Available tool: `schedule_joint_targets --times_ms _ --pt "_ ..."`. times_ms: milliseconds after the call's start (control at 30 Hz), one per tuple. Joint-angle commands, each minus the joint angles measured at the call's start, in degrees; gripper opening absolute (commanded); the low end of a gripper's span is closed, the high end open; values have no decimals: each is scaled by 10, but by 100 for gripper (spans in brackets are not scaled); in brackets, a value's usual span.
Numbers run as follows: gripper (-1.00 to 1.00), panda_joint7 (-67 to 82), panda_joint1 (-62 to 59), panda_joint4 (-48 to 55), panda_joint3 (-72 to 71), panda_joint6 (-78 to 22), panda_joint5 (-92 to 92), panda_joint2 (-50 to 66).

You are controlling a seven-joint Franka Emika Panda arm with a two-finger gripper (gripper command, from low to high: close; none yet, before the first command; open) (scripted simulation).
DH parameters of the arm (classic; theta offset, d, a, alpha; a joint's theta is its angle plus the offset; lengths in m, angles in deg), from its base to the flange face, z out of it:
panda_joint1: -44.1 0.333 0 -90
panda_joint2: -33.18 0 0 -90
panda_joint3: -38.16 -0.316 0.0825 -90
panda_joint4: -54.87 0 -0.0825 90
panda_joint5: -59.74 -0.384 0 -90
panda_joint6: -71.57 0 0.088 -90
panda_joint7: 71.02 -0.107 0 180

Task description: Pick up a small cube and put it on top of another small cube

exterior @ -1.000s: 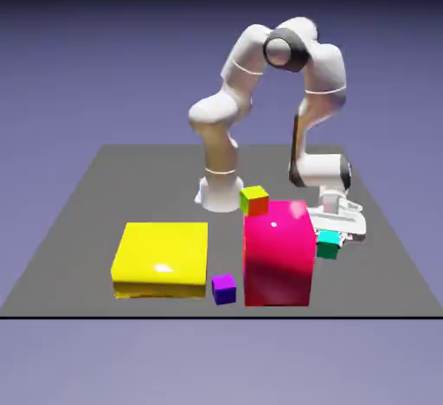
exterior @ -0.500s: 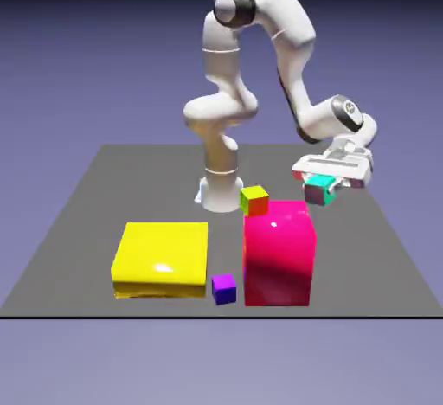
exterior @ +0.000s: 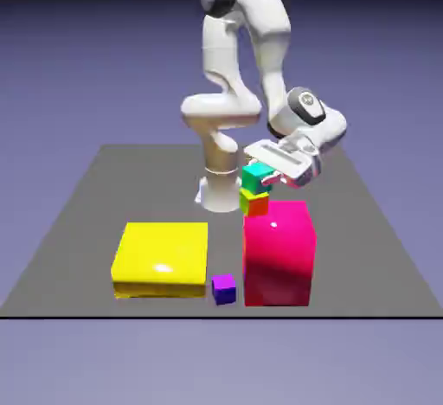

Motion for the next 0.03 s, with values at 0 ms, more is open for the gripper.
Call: schedule_joint_targets --times_ms 0 --pt "100 15 12 5 -10 -12 -25 -14"
